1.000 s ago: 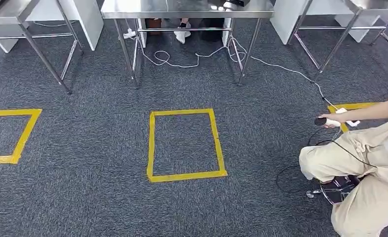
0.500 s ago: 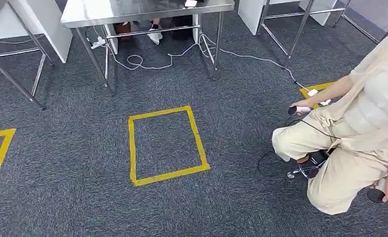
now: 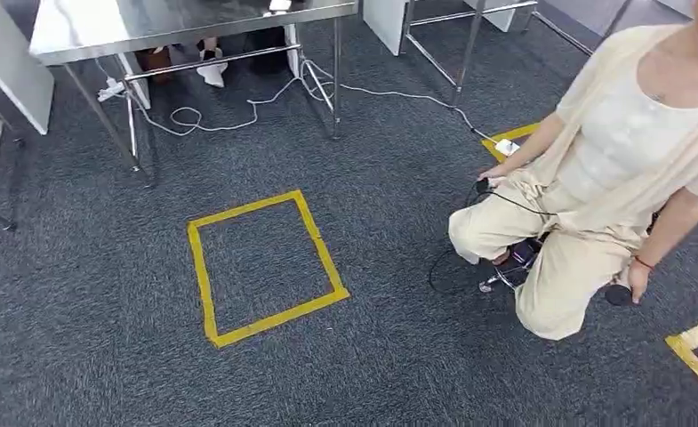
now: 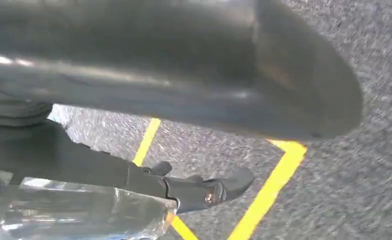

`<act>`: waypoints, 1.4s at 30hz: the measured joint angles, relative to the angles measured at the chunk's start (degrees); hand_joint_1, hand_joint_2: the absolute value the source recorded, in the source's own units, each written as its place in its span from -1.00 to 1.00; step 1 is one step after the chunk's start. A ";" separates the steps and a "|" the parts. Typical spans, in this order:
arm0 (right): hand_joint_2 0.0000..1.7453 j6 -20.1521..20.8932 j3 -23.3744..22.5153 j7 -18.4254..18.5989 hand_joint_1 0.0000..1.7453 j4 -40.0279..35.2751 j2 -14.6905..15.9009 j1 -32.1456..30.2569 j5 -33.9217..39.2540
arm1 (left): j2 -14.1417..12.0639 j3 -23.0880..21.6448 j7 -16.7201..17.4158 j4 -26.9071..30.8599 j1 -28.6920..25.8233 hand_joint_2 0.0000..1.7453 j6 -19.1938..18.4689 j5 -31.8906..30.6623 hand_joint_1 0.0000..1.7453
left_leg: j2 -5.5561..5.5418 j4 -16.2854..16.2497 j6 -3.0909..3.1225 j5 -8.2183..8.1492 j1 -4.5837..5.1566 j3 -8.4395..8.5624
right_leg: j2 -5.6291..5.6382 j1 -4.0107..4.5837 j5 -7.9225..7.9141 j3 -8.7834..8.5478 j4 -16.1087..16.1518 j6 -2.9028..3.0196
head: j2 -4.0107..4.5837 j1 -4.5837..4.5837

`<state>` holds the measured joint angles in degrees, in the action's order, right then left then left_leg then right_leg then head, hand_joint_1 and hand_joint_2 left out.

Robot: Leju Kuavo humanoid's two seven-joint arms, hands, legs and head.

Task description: Take the parts from the cabinet and place them on the table.

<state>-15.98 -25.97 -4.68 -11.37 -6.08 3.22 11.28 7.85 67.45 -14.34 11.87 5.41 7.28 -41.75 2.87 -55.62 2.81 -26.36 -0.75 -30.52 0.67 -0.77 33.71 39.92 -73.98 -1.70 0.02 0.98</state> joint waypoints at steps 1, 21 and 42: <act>-1.00 0.02 -0.28 0.43 -1.00 0.00 -0.02 -0.07 0.22 | 0.06 0.02 0.43 -0.09 0.01 -1.00 0.00 0.11 -1.00 | 0.78 -0.03 -0.05 0.01 -0.02 -0.04 | -0.24 -0.36 -1.01 -1.48 2.13 -0.78 | 0.00 -0.02; -1.00 -6.58 0.33 6.67 -1.00 0.17 -2.38 0.40 -4.11 | 0.46 -1.71 5.51 -0.13 0.18 -1.00 1.20 -3.19 -1.00 | -8.89 -2.50 -2.59 -2.24 -1.22 0.70 | 4.89 -0.06 -7.16 -9.51 17.30 1.59 | 0.00 -0.52; -1.00 -7.81 6.71 11.71 -1.00 0.26 -1.94 0.31 -13.12 | 0.90 -1.60 7.43 -0.11 0.64 -1.00 3.34 -1.51 -1.00 | 4.17 -0.73 -2.55 -1.15 -0.31 1.07 | -2.85 0.22 -6.30 -8.97 17.39 -0.08 | 0.00 -0.26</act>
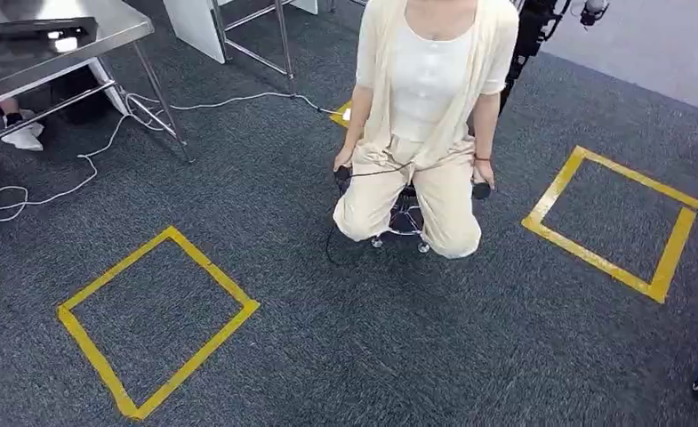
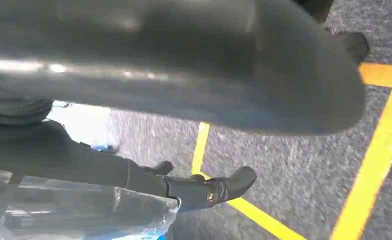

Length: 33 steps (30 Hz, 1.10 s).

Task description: Take the parts from the cabinet and place them on the table.

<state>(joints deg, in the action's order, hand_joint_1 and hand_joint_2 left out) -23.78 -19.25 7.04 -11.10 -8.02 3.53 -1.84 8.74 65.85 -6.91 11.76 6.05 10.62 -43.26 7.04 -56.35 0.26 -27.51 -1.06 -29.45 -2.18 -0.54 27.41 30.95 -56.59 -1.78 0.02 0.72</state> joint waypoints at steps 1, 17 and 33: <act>-1.00 -0.22 0.43 -0.22 -1.00 0.00 0.04 -0.01 -0.46 | 0.02 0.00 0.30 0.00 0.04 -1.00 0.28 0.00 -1.00 | 0.47 -0.07 -0.53 -0.17 -0.16 0.11 | 0.67 -0.37 -0.32 -0.10 0.26 0.63 | 0.00 0.11; -1.00 -1.86 2.91 -0.98 -1.00 0.02 -0.57 -0.06 -1.66 | 0.11 0.22 1.46 0.00 -0.82 -1.00 0.77 -0.17 -1.00 | -9.51 -0.16 1.58 0.23 -0.55 -0.51 | 8.17 -0.09 -1.41 1.77 -1.14 0.04 | 0.00 -0.13; -1.00 -5.09 2.97 0.57 -1.00 0.02 -0.11 -0.07 -1.22 | 0.42 -0.92 0.94 0.00 -0.83 -1.00 0.17 -4.08 -1.00 | -3.10 -2.11 -1.13 -2.62 -0.23 0.17 | 0.76 -1.21 -0.78 0.27 -0.42 1.01 | 0.00 -0.28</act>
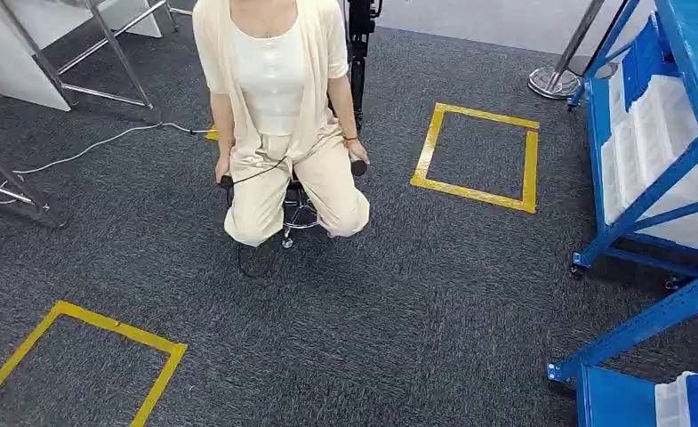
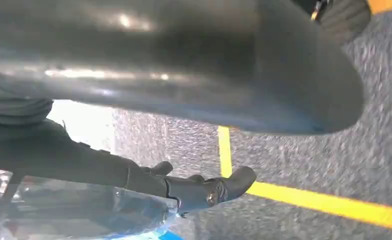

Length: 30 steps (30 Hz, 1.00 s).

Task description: Take the parts from the cabinet and place them on the table.

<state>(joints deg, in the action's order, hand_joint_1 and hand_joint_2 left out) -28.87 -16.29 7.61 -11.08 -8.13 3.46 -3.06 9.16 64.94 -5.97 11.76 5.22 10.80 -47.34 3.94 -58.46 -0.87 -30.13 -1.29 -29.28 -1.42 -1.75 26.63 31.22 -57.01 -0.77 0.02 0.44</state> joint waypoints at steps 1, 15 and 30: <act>-1.00 -0.13 0.00 0.22 -1.00 0.00 0.02 0.07 -0.11 | 0.00 -0.22 0.09 0.00 -0.06 -1.00 0.11 -0.38 -1.00 | -2.17 -3.24 0.04 -2.54 -0.15 -1.38 | 0.44 0.13 -0.27 0.08 -0.05 0.64 | 0.00 0.00; -1.00 -0.46 0.15 2.03 -1.00 0.02 -0.39 -0.24 -2.10 | 0.04 -0.79 2.95 0.00 0.04 -1.00 1.34 -0.86 -1.00 | -5.06 1.67 3.00 1.86 0.17 0.11 | 5.85 1.24 -0.67 2.69 -1.93 -0.96 | 0.00 0.09; -1.00 -0.33 0.99 2.43 -1.00 0.02 -0.15 0.00 -3.45 | 0.00 -0.77 3.65 0.02 0.38 -1.00 1.62 -0.16 -1.00 | 2.35 0.96 0.27 0.45 -0.04 0.52 | -0.30 0.00 -0.12 0.40 -0.34 0.03 | 0.00 0.13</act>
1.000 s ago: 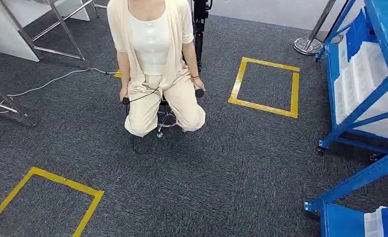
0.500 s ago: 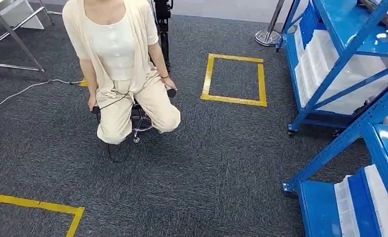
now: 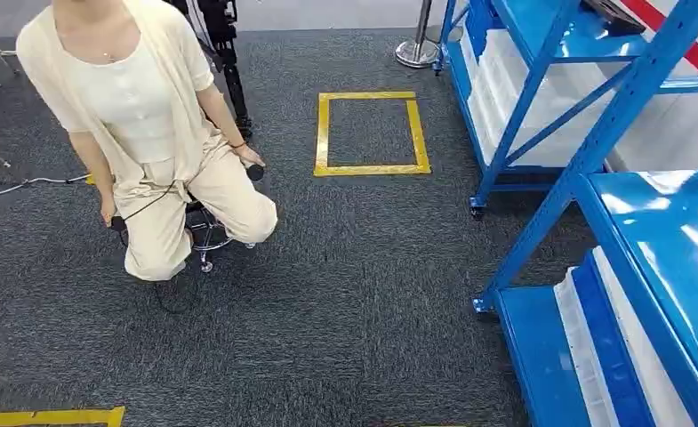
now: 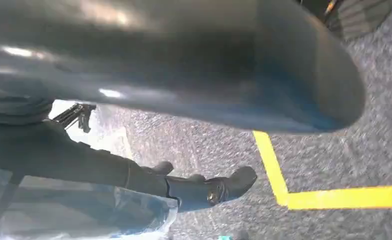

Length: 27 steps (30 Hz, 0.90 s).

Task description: Take the parts from the cabinet and place them on the table.

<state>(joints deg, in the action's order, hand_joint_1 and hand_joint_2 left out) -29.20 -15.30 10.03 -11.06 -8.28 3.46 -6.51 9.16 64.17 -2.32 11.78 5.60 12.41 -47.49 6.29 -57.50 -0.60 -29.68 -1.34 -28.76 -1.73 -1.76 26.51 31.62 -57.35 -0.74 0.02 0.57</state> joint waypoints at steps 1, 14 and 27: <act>-1.00 0.04 0.04 0.00 -1.00 0.00 0.09 0.10 -0.24 | 0.00 0.00 0.07 0.00 -0.01 -1.00 0.22 0.00 -1.00 | -2.88 -2.25 0.01 -1.89 -0.02 -0.95 | 0.50 0.11 -0.21 0.20 0.00 0.63 | 0.00 -0.44; -1.00 0.37 0.57 0.02 -1.00 0.00 0.20 0.00 -0.55 | 0.07 0.13 0.35 0.00 -0.54 -1.00 0.64 0.31 -1.00 | -9.59 0.12 2.57 0.75 1.01 -0.66 | 9.14 1.05 -1.59 1.43 0.06 -0.25 | 0.00 -0.81; -1.00 0.02 0.57 -0.02 -1.00 0.00 0.57 0.16 -0.20 | 0.15 0.11 -0.28 0.07 -0.62 -1.00 -0.17 -0.46 -1.00 | -0.18 1.09 0.89 0.82 0.79 0.28 | -1.46 -0.25 0.29 0.33 -0.55 -2.06 | 0.00 -0.09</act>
<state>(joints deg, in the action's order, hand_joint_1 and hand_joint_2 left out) -29.18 -14.73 10.01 -11.06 -7.72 3.63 -6.71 9.31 64.28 -2.60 11.85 4.98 12.24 -47.95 6.11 -56.41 0.29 -28.86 -0.55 -28.48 -3.18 -2.01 26.79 31.95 -57.90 -2.80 0.02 0.48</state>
